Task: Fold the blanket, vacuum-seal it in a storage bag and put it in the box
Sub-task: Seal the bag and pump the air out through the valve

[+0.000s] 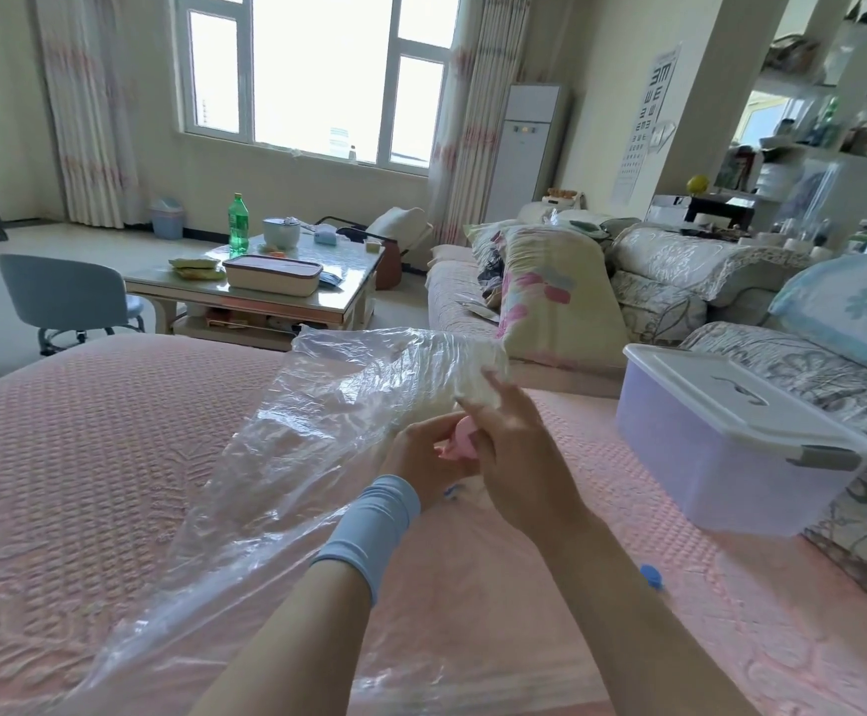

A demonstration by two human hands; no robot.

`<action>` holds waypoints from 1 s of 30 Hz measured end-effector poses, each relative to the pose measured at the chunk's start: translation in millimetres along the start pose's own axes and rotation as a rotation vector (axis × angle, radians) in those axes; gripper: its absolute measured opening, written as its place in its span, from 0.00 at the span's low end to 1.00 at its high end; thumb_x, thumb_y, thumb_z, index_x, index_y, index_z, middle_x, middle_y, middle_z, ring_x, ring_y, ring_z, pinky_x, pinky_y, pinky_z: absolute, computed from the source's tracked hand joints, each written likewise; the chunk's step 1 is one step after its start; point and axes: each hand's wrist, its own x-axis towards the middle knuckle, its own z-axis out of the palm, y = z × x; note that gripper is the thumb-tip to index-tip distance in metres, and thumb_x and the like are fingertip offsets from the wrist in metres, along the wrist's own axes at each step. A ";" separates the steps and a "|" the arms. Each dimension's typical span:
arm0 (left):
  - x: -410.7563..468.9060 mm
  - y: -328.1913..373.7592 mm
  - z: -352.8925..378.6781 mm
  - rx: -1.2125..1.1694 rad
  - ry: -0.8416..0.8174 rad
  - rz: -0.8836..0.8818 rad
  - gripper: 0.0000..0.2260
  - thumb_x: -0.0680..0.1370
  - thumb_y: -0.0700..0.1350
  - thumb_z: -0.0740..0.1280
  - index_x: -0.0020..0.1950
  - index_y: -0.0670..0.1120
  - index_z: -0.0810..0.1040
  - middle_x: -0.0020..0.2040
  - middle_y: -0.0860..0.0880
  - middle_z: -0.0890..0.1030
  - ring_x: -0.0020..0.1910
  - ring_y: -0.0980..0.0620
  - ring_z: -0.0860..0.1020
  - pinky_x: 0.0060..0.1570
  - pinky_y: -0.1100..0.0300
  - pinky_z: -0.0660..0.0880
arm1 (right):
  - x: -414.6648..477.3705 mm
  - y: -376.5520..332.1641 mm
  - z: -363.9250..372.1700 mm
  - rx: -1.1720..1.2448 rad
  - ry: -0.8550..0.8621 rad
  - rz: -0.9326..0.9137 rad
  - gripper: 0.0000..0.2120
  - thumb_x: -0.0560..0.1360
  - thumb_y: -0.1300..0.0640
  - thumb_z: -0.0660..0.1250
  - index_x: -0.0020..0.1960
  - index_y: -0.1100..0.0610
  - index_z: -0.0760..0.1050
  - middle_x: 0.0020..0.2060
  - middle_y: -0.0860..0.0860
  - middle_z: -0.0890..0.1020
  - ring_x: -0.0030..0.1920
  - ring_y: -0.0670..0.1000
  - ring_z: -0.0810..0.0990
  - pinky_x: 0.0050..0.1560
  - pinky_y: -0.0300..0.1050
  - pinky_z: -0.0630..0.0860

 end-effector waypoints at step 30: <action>4.0 -4.8 -1.8 0.011 0.006 0.001 0.18 0.61 0.54 0.74 0.51 0.63 0.81 0.43 0.58 0.84 0.44 0.54 0.81 0.53 0.49 0.79 | 9.4 -9.5 -17.4 0.055 0.239 -0.112 0.17 0.78 0.67 0.61 0.63 0.57 0.80 0.66 0.54 0.76 0.67 0.55 0.74 0.68 0.43 0.69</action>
